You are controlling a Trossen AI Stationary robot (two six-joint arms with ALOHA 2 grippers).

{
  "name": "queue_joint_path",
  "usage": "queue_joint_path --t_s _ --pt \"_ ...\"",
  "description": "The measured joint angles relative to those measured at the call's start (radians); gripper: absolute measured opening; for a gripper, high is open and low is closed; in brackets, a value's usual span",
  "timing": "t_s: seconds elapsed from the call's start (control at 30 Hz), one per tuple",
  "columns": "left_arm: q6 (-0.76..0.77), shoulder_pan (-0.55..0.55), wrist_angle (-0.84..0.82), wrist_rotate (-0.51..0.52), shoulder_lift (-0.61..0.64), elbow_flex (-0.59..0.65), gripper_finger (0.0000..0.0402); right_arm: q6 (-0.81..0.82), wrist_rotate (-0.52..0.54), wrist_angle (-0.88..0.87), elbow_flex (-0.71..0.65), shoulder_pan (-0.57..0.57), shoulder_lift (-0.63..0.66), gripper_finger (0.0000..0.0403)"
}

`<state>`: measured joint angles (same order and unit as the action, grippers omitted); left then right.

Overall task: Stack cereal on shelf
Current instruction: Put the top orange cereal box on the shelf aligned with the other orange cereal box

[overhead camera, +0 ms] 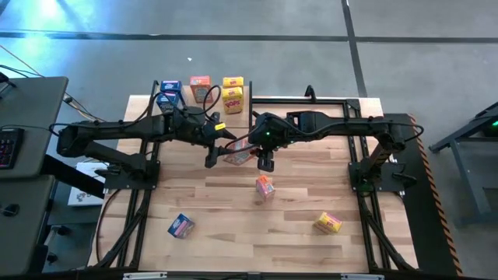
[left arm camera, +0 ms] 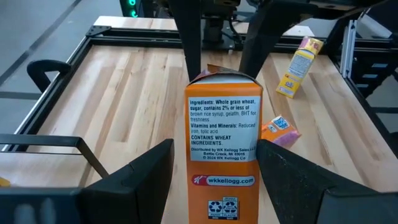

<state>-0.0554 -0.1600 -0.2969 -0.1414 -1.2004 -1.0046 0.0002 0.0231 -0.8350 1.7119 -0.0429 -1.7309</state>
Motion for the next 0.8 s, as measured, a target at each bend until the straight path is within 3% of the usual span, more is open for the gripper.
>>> queue_joint_path --t_s 0.33,0.8 --pt "0.0 0.0 -0.013 -0.006 0.009 0.0 0.0223 0.047 -0.017 0.001 0.0 0.0 0.0 0.0135" --pt "0.001 -0.003 -0.018 0.005 0.125 0.0 0.0223 0.046 -0.061 0.002 0.002 0.0 -0.065 0.0135"
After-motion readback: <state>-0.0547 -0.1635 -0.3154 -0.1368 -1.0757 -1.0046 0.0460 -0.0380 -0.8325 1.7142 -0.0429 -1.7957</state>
